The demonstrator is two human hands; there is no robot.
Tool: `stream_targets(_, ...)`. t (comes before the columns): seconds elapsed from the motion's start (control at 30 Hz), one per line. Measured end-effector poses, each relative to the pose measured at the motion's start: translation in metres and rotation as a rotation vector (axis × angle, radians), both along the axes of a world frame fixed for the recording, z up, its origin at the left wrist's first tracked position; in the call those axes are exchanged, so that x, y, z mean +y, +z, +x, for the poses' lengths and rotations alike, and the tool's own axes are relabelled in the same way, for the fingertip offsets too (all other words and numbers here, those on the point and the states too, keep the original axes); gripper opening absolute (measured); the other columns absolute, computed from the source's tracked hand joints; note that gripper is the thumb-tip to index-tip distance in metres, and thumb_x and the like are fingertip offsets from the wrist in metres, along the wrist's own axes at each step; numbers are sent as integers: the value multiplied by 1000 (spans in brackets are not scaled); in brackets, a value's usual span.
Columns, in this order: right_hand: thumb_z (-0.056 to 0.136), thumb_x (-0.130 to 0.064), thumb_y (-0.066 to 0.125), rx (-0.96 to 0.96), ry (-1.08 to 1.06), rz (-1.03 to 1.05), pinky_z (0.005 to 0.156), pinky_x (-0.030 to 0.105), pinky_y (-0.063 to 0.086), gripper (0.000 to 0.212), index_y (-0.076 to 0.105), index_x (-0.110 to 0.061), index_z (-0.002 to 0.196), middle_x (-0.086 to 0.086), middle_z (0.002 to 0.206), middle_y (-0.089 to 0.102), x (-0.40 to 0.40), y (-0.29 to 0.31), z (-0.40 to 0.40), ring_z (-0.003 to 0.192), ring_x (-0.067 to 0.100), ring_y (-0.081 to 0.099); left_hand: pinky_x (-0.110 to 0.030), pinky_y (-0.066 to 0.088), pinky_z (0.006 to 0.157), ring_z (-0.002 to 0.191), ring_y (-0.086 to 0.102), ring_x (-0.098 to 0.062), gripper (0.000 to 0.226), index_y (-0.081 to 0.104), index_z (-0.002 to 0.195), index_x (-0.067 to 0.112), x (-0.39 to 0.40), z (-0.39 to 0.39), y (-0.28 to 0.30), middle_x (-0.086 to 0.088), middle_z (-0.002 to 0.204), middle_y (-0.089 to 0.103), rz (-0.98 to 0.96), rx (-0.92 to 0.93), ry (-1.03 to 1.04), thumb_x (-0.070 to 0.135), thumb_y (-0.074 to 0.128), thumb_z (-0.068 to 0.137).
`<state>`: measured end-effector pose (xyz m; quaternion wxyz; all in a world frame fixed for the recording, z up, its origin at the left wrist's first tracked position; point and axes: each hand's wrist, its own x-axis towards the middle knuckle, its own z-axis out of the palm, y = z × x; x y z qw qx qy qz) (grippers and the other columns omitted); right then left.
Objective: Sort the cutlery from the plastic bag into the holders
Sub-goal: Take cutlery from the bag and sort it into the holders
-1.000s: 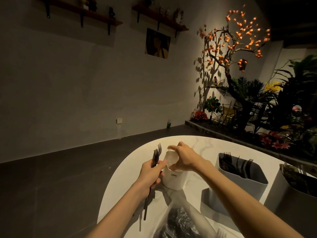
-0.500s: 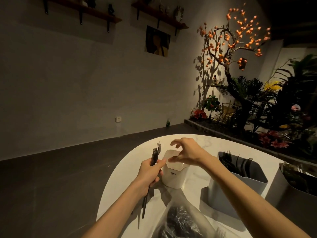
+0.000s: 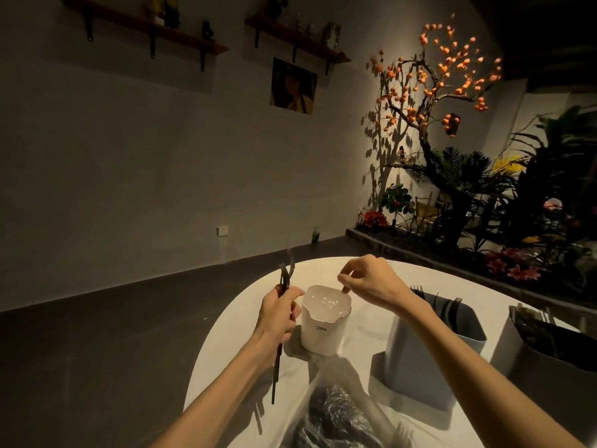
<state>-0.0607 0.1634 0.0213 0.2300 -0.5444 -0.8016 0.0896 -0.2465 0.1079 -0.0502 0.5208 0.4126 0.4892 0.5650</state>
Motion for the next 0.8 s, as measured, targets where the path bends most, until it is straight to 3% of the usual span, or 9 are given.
stream_targets(0.1, 94, -45, 63, 287, 156, -122, 55, 16, 46, 37, 68, -18, 118, -3, 94, 76, -36, 20, 2, 64, 2, 63, -19, 23, 38, 46, 30, -9, 26, 56, 112, 1, -25, 5, 26, -3, 66, 48, 64, -172, -318, 23, 46, 103)
stream_targets(0.2, 83, -53, 68, 570, 216, -282, 45, 20, 41, 55, 56, -27, 130, 1, 102, 74, -73, 36, 7, 54, 8, 55, -19, 30, 40, 47, 36, -10, 29, 54, 114, 2, -52, 22, 47, -6, 71, 53, 100, -186, -523, 26, 40, 107)
stream_targets(0.33, 86, -43, 71, 655, 214, -263, 79, 45, 57, 39, 66, -21, 117, 2, 99, 77, -119, 51, 29, 84, 13, 74, -20, 34, 43, 42, 46, -11, 31, 50, 101, 3, -86, 55, 68, -5, 70, 61, 156, -134, -681, 32, 43, 105)
stream_targets(0.4, 92, -36, 67, 726, 199, -258, 66, 25, 50, 28, 70, -16, 112, 2, 97, 78, -140, 56, 47, 87, 12, 74, -19, 31, 41, 38, 43, -9, 39, 53, 93, 3, -102, 72, 74, -3, 62, 59, 175, -134, -729, 39, 45, 104)
stream_targets(0.47, 93, -35, 66, 776, 149, -240, 58, 18, 42, 25, 73, -15, 108, 2, 93, 78, -156, 56, 65, 82, 10, 72, -17, 29, 38, 36, 40, -8, 45, 56, 92, 4, -116, 88, 76, -1, 58, 57, 182, -109, -741, 46, 44, 103)
stream_targets(0.57, 93, -32, 67, 846, 50, -187, 66, 16, 50, 20, 75, -15, 101, 2, 89, 78, -178, 52, 96, 85, 13, 73, -18, 41, 40, 46, 56, -12, 47, 60, 121, 9, -137, 114, 76, -10, 86, 74, 154, -84, -700, 49, 42, 103)
stream_targets(0.63, 95, -29, 64, 855, 10, -161, 63, 10, 48, 18, 74, -14, 96, 0, 84, 76, -193, 50, 113, 79, 3, 71, -18, 46, 41, 56, 67, -18, 47, 57, 133, 20, -146, 131, 73, -16, 108, 75, 144, -50, -711, 51, 40, 102)
stream_targets(0.73, 100, -30, 57, 854, -54, -69, 73, 16, 48, 23, 71, -14, 94, 0, 87, 75, -209, 46, 140, 81, 0, 68, -16, 39, 36, 51, 66, -17, 49, 57, 133, 20, -158, 158, 69, -20, 114, 73, 130, -56, -748, 52, 39, 102)
stream_targets(0.8, 103, -33, 52, 880, -79, -68, 86, 28, 53, 28, 69, -11, 101, 4, 95, 76, -214, 41, 153, 91, 8, 71, -17, 33, 35, 41, 55, -13, 52, 62, 123, 9, -161, 172, 65, -19, 101, 75, 121, -51, -727, 50, 41, 102)
